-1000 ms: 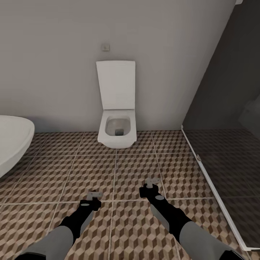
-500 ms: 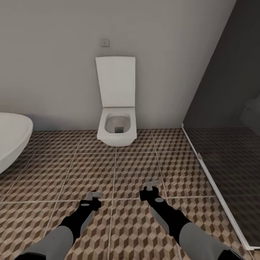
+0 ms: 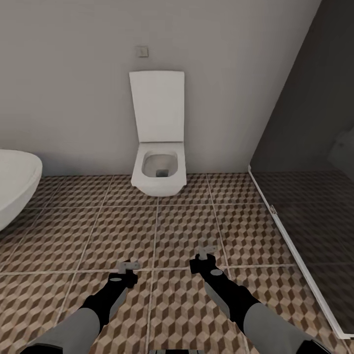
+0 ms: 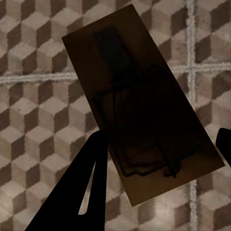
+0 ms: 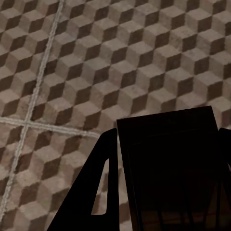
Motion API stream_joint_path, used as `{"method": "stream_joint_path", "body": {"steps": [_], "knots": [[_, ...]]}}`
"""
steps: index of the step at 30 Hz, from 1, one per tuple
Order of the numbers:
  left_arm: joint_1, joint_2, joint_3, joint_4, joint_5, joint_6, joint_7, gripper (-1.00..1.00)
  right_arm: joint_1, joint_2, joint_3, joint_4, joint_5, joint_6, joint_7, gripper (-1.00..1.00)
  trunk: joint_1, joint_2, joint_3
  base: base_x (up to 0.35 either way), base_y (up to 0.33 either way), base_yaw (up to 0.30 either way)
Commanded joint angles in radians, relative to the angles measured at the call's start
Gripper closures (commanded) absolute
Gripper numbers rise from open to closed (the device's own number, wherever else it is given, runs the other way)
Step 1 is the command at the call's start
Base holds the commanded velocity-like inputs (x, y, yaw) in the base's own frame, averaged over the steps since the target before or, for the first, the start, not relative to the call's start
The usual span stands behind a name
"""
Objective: Take the four mousetraps from the cabinet in the bathroom and place them on the bathroom floor. Make sure all four end up on the same floor surface, and ensure that at least two of them are either under or directly next to the same bathroom sink.
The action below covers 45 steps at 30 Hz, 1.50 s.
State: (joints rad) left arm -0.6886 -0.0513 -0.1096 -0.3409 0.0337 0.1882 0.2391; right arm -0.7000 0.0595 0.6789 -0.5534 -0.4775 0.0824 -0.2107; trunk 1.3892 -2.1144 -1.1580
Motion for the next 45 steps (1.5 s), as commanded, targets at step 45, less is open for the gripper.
{"method": "stream_joint_path", "body": {"steps": [45], "knots": [[0.0, 0.001, -0.009, 0.0, 0.002, 0.007, 0.008, 1.0, -0.001, 0.0, 0.007, 0.0, -0.007, 0.004, -0.009, 1.0, 0.172, -0.316, -0.142, 0.0, 0.0, 0.0]]}}
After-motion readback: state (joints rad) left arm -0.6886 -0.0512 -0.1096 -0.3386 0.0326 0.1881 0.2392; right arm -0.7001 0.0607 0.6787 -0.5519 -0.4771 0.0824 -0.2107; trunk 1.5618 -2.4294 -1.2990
